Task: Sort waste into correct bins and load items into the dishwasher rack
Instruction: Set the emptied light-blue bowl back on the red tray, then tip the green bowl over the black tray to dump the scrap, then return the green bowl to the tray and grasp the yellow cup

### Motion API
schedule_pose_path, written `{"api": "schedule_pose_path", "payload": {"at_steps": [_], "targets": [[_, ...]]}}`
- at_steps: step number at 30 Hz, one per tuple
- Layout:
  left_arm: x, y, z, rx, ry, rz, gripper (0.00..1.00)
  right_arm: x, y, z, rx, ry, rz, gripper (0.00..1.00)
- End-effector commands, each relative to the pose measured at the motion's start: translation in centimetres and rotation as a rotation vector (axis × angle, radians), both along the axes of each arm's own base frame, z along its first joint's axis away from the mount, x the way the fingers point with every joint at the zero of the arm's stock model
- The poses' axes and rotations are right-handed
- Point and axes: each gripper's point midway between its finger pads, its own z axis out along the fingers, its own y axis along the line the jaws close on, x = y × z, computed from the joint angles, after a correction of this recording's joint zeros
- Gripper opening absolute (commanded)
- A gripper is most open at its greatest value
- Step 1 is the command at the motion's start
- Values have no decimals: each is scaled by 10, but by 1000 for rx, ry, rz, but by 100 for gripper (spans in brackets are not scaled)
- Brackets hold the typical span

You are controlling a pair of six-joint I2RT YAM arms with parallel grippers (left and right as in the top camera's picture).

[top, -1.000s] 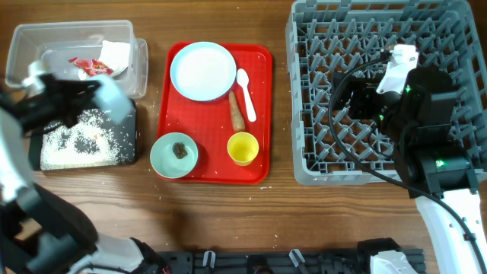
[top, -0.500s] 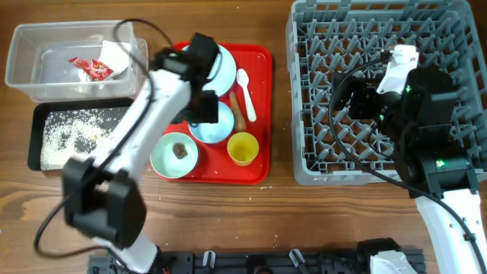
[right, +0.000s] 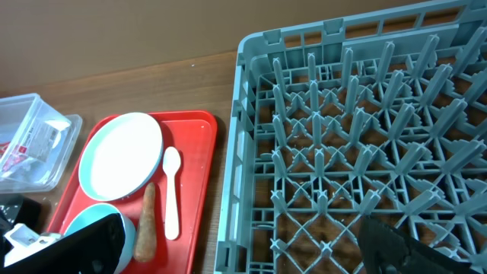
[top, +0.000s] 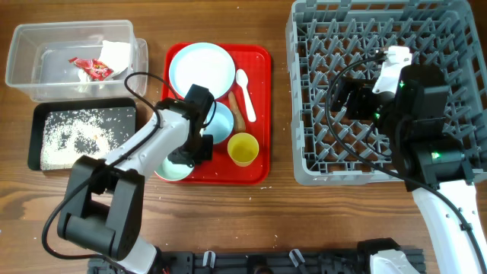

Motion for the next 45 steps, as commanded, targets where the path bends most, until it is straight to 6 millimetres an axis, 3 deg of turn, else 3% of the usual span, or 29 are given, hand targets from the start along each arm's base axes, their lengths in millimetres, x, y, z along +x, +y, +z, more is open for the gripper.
{"api": "schedule_pose_path", "payload": {"at_steps": [1, 4, 6, 8, 12, 14, 16, 20, 26, 37, 41, 43, 45], "targets": [[11, -1, 30, -25, 0, 67, 4, 4, 1, 6, -18, -25, 7, 100], [45, 3, 104, -158, -147, 168, 4, 6, 1, 9, -16, -42, 7, 100], [61, 32, 150, -192, -288, 255, 4, 7, 1, 10, -15, -45, 7, 100], [72, 76, 170, -258, -376, 346, 4, 7, 1, 10, -15, -46, 7, 100], [83, 162, 170, -520, -428, 542, 4, 8, 4, 13, -6, -57, 20, 100], [89, 190, 166, -732, -461, 603, 4, 8, 4, 13, -6, -57, 20, 100], [96, 210, 155, -958, -453, 704, 4, 8, 4, 13, -6, -58, 20, 100], [103, 228, 149, -1306, -416, 868, 4, 8, 4, 13, -6, -59, 20, 100], [111, 232, 187, -1561, -482, 872, 4, 8, 4, 13, -6, -57, 20, 100], [106, 240, 167, -1444, -459, 910, 4, 8, 4, 13, -4, -59, 18, 100], [106, 204, 172, -1264, -420, 795, 4, 8, 4, 13, -4, -59, 19, 100], [92, 175, 173, -975, -394, 679, 4, 8, 4, 13, -4, -57, 18, 100], [82, 152, 176, -794, -378, 580, 4, 8, 4, 13, -3, -58, 18, 100]]}}
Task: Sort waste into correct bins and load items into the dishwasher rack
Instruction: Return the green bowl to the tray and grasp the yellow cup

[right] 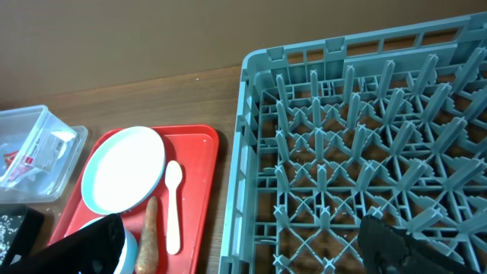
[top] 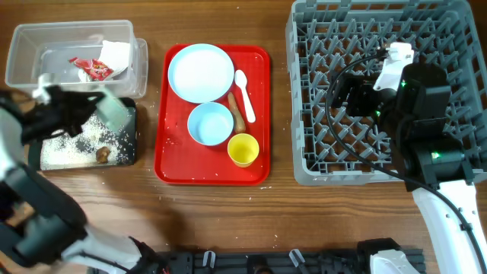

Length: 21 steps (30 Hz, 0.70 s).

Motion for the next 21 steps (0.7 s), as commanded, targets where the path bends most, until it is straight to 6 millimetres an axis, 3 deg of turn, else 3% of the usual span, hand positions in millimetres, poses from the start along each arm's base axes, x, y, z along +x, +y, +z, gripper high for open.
{"api": "schedule_pose_path", "payload": {"at_steps": [1, 4, 8, 14, 16, 19, 20, 21], "targets": [[-23, -38, 10, 432, 60, -138, 4, 2, 3, 4, -9, -14, 18, 100], [-41, -74, -12, 716, 231, -242, 4, 1, 3, 3, -10, -9, 18, 100], [-61, -122, -51, 910, 358, -348, 4, -1, 3, 0, -13, 5, 18, 100], [-78, -179, -92, 952, 302, -462, 4, -1, 3, -1, -13, 10, 19, 100], [-82, -188, -103, 983, 277, -492, 4, -3, 2, -4, -15, 25, 19, 100], [-93, -179, -117, 1093, 318, -470, 4, -5, 2, -6, -16, 35, 19, 100], [-96, -177, -121, 1106, 325, -477, 6, -5, 2, -6, -16, 35, 19, 100], [-98, -177, -123, 1109, 330, -481, 17, -5, 2, -6, -16, 35, 19, 100]]}}
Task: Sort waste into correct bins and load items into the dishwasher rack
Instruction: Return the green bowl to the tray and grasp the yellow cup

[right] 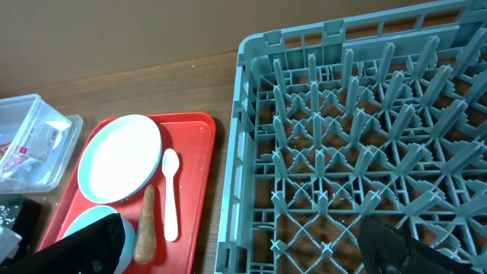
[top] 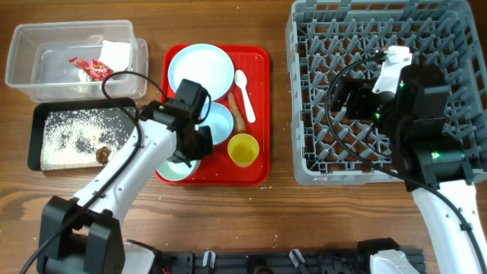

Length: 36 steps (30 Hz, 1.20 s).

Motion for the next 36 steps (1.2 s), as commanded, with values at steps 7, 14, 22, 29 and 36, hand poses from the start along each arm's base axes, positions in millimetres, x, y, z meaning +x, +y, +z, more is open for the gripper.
{"api": "schedule_pose_path", "payload": {"at_steps": [7, 14, 22, 29, 36], "targets": [[21, 2, 8, 49, -98, -16, 61, 2, 3, 3, -12, -12, 19, 99], [59, -53, 45, -88, -242, -198, 79, 0, 3, 1, -12, 1, 19, 100], [27, -81, -9, -46, -52, -295, 62, -1, 3, 0, -13, 4, 19, 100], [20, -89, -8, -104, -22, -302, 22, 1, 3, 2, -12, -8, 19, 100], [18, -108, 14, -344, 62, -197, 4, 0, 17, 7, 40, -21, 91, 100]]}}
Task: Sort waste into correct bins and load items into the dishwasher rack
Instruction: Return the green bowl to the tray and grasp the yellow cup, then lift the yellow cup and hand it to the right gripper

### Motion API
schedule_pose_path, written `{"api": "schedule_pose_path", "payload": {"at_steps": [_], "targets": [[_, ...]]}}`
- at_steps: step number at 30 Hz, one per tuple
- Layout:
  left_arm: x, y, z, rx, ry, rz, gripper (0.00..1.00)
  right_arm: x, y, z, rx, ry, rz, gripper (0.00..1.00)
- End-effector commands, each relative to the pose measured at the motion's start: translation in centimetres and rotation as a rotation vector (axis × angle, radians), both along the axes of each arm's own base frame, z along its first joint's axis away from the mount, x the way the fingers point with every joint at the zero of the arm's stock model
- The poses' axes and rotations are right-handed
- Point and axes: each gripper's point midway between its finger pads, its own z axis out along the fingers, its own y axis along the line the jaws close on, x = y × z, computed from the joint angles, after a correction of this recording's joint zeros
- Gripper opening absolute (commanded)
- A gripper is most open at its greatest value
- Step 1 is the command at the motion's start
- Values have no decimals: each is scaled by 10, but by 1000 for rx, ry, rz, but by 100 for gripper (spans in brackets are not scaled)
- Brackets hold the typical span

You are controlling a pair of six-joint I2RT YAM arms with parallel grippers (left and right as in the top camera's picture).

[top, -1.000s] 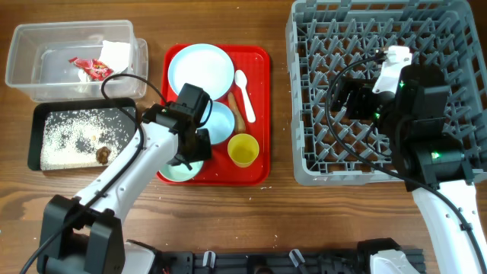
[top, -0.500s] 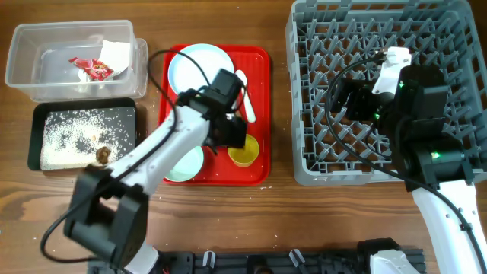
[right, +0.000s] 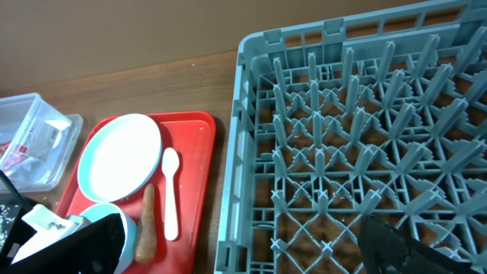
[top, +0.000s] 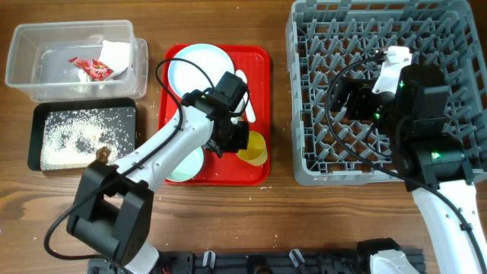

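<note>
On the red tray (top: pixel 260 61) lie a white plate (top: pixel 190 67), a yellow cup (top: pixel 256 151), a white spoon (right: pixel 171 190), a brown stick of food (right: pixel 145 225) and a pale teal bowl (top: pixel 183 164) at the lower left corner. My left gripper (top: pixel 230 138) is low over the tray's middle, right beside the cup. Its jaws are hidden by the wrist, which also covers most of the blue bowl (right: pixel 87 218). Over the grey dishwasher rack (top: pixel 304 166), my right gripper (right: pixel 240 245) is wide open and holds nothing.
A clear bin (top: pixel 23 76) with a red wrapper and crumpled paper stands at the back left. In front of it is a black tray (top: pixel 46 114) holding rice and a brown lump (top: pixel 101 153). The rack fills the right side of the table.
My left gripper has moved right, from over the teal bowl at the tray's lower left corner to the tray's middle beside the yellow cup. The right arm has not moved.
My left gripper was at the teal bowl on the tray's lower left corner. Then it held that bowl tilted over the black tray, where a brown lump appeared. Then the bowl was back on the red tray under the gripper. Now the gripper is by the cup.
</note>
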Motion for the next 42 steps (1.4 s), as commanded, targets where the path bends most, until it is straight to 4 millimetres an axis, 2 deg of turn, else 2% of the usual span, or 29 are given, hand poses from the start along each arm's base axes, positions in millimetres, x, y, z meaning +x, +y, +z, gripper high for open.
{"api": "schedule_pose_path", "payload": {"at_steps": [1, 3, 5, 8, 11, 15, 19, 24, 28, 36, 42], "targets": [[8, -12, 29, -229, 87, 74, 4, 0, 25, 12, 67, -36, 131, 100], [22, -10, 59, -439, 129, 129, 4, -2, 36, 19, 144, -39, 162, 99], [33, -7, 96, -688, 173, 157, 4, -6, 58, 26, 221, -47, 280, 99], [46, 8, 145, -1002, 205, 157, 4, -6, 86, 15, 319, 10, 441, 96], [45, 13, 166, -1122, 229, 139, 4, -2, 106, 6, 396, 36, 574, 96], [39, 12, 196, -1284, 246, 47, 4, -4, 133, 11, 489, -38, 853, 96], [39, 12, 196, -1284, 246, 47, 4, -5, 142, 9, 535, -55, 948, 96], [41, 12, 191, -1258, 235, 58, 4, -22, 149, 27, 574, -112, 1086, 94], [41, 12, 191, -1258, 233, 56, 4, -23, 152, 27, 573, -112, 1093, 94], [40, 10, 191, -1255, 241, 56, 4, -36, 183, 20, 524, -122, 1150, 93], [38, 6, 191, -1254, 246, 42, 4, -33, 197, 14, 486, -127, 1130, 90]]}}
